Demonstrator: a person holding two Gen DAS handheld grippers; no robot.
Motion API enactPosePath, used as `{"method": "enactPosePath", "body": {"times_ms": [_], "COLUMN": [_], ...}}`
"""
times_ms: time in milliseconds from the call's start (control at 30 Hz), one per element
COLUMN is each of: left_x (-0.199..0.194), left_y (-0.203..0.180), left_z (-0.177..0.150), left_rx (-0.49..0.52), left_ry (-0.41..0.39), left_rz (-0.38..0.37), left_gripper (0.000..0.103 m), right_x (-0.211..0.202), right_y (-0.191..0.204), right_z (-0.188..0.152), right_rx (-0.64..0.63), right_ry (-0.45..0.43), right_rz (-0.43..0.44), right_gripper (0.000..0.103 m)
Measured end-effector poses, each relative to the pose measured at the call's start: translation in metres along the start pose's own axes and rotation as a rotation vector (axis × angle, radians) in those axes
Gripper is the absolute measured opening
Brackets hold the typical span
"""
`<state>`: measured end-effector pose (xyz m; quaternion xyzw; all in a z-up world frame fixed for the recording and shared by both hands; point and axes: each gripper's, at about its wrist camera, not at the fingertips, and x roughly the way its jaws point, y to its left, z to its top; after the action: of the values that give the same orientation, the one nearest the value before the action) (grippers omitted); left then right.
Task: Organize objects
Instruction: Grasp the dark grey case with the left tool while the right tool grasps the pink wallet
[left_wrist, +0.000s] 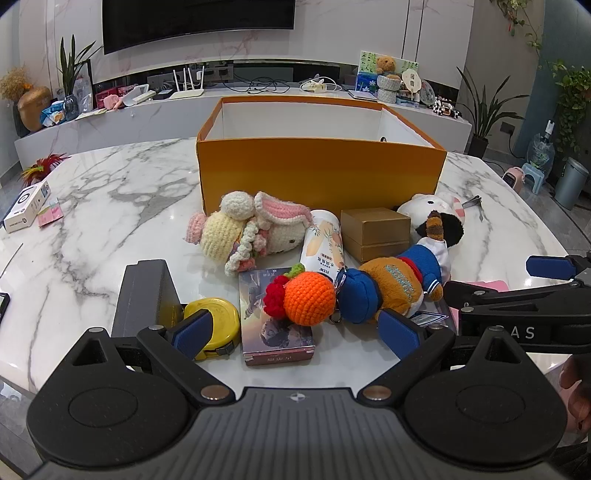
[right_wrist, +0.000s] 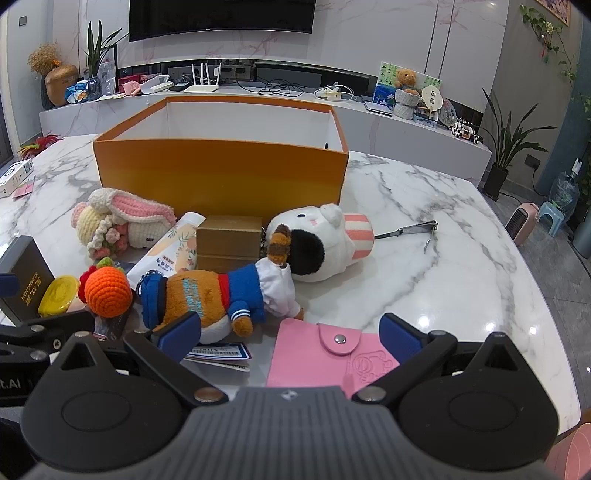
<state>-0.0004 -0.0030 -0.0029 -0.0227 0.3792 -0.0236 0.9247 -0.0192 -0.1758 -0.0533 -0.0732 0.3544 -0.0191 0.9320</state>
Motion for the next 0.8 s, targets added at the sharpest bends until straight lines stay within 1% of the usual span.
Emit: {"method": "enactPosePath", "body": {"times_ms": [533,667,800], "left_x": [0.001,-0.004,-0.013], "left_y": [-0.001,0.008,0.032], "left_z": [-0.001,0.000,0.003], "left_rx": [0.005,0.010,0.002], "left_ry": [-0.002,-0.041,-0.087], "left_rz": [-0.001,0.041,0.098], "left_gripper": [0.103,0.103,0.103], "right_x": [0.001,0.001,0.001], "right_y": [-0.001,-0.002,-0.006], "right_z": [0.000,-0.001,-0.001], "right_rx": [0.000,0.006,0.018], "right_ry": [0.005,0.005,0.007], "right_rz": [0.000,-0.003,-0.001], "right_gripper": [0.102,0.102,0.102]}}
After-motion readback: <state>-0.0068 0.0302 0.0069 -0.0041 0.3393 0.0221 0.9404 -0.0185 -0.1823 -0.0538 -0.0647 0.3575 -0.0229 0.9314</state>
